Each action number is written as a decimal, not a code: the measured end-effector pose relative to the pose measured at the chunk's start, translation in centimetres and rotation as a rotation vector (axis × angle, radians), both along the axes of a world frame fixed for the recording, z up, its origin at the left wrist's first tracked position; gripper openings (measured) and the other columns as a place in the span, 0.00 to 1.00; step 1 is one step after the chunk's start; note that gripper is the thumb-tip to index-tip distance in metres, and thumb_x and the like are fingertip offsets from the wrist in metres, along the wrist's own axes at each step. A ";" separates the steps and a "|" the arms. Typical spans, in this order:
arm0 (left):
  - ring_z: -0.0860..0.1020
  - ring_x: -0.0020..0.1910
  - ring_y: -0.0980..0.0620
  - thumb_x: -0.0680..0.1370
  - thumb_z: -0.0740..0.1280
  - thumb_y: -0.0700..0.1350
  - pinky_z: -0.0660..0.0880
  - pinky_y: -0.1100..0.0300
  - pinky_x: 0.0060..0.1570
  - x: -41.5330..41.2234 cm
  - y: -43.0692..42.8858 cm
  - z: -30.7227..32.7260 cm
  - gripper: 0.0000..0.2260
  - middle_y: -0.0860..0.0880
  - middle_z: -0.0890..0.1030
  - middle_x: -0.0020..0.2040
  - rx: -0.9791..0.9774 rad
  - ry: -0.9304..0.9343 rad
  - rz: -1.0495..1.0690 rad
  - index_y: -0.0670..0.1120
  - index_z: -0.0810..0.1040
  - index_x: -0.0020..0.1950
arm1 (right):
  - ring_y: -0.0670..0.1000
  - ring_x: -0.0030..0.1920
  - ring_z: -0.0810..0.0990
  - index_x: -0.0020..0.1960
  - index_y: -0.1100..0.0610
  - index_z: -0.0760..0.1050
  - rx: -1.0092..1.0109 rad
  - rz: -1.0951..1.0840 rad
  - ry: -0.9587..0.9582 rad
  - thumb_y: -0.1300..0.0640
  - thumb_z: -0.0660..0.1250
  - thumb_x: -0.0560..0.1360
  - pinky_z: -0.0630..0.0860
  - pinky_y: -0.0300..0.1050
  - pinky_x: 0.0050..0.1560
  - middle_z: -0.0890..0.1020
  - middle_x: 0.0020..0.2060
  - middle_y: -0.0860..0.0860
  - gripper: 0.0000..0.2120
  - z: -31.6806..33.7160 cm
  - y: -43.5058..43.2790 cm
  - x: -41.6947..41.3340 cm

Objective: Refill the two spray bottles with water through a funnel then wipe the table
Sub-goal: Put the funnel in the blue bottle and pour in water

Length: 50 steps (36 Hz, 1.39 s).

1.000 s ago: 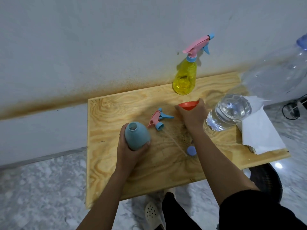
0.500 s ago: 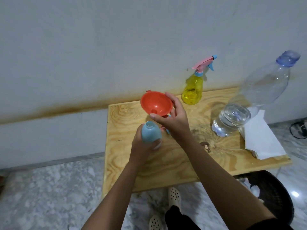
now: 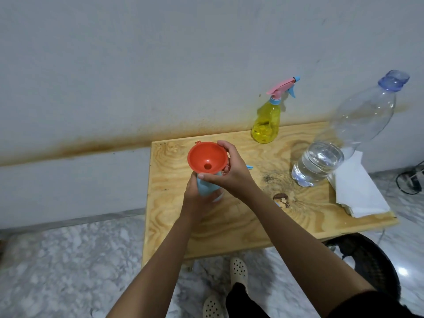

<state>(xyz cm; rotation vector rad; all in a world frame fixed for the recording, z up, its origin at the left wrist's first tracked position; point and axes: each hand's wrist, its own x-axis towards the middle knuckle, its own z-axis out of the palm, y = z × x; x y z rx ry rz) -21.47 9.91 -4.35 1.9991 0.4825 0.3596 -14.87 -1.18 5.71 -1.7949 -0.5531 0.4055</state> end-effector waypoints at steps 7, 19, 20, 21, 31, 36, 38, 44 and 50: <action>0.69 0.61 0.38 0.68 0.74 0.49 0.70 0.53 0.56 -0.6 -0.7 0.7 0.35 0.38 0.68 0.65 0.282 0.048 0.041 0.39 0.62 0.69 | 0.49 0.68 0.65 0.74 0.54 0.55 -0.064 0.023 -0.026 0.51 0.79 0.63 0.68 0.50 0.67 0.65 0.70 0.50 0.47 0.1 -0.2 0.0; 0.66 0.49 0.53 0.71 0.70 0.47 0.63 0.69 0.46 -3.6 -5.3 -0.2 0.24 0.38 0.74 0.55 0.135 0.156 0.184 0.37 0.71 0.63 | 0.48 0.68 0.66 0.76 0.50 0.50 -0.032 0.043 0.065 0.54 0.78 0.65 0.70 0.51 0.67 0.61 0.73 0.49 0.49 -0.5 -3.2 -0.6; 0.70 0.51 0.48 0.72 0.68 0.47 0.69 0.62 0.49 -4.0 -6.1 -0.5 0.21 0.39 0.74 0.54 0.114 0.216 0.164 0.39 0.72 0.61 | 0.47 0.67 0.67 0.75 0.51 0.53 -0.040 0.008 0.055 0.55 0.77 0.66 0.70 0.50 0.67 0.63 0.72 0.50 0.46 -0.7 -4.0 -0.7; 0.73 0.54 0.43 0.72 0.65 0.48 0.72 0.55 0.52 -4.5 -7.0 -0.5 0.19 0.40 0.75 0.54 0.095 0.272 0.132 0.41 0.72 0.59 | 0.47 0.66 0.69 0.74 0.53 0.56 -0.046 -0.040 0.039 0.56 0.76 0.67 0.71 0.50 0.66 0.65 0.71 0.50 0.42 -1.0 -4.9 -0.8; 0.71 0.60 0.53 0.77 0.66 0.47 0.62 0.69 0.58 3.4 -14.5 9.0 0.19 0.45 0.74 0.63 0.071 -0.079 -0.161 0.41 0.71 0.66 | 0.59 0.52 0.78 0.58 0.64 0.74 -0.298 -0.715 -0.311 0.56 0.69 0.66 0.73 0.48 0.54 0.79 0.50 0.58 0.23 -4.0 -17.4 -0.8; 0.61 0.71 0.57 0.77 0.65 0.54 0.60 0.64 0.67 9.7 -19.0 15.8 0.29 0.52 0.62 0.74 0.001 -0.215 -0.296 0.49 0.59 0.75 | 0.59 0.62 0.70 0.68 0.66 0.64 -0.302 -0.747 -0.274 0.54 0.76 0.66 0.64 0.44 0.60 0.72 0.60 0.60 0.37 -2.7 -19.9 3.3; 0.57 0.73 0.57 0.76 0.66 0.56 0.56 0.68 0.65 11.8 -20.7 17.2 0.33 0.52 0.59 0.75 0.020 -0.217 -0.329 0.49 0.55 0.76 | 0.57 0.69 0.63 0.73 0.64 0.56 -0.285 -0.684 -0.164 0.52 0.77 0.65 0.62 0.47 0.66 0.66 0.67 0.59 0.45 -2.5 -20.5 5.4; 0.54 0.74 0.56 0.70 0.73 0.57 0.58 0.63 0.67 15.3 -23.9 17.6 0.44 0.52 0.54 0.75 0.069 -0.190 -0.305 0.51 0.49 0.77 | 0.53 0.66 0.70 0.71 0.56 0.58 -0.161 -0.545 0.034 0.41 0.72 0.59 0.71 0.48 0.61 0.70 0.65 0.54 0.46 -1.7 -20.8 10.3; 0.63 0.68 0.58 0.69 0.75 0.53 0.63 0.66 0.57 16.3 -24.2 17.3 0.42 0.53 0.62 0.71 0.000 -0.159 -0.132 0.59 0.52 0.74 | 0.51 0.63 0.74 0.71 0.53 0.58 -0.089 -0.459 -0.013 0.38 0.73 0.56 0.75 0.52 0.60 0.74 0.62 0.51 0.49 -2.4 -21.1 12.3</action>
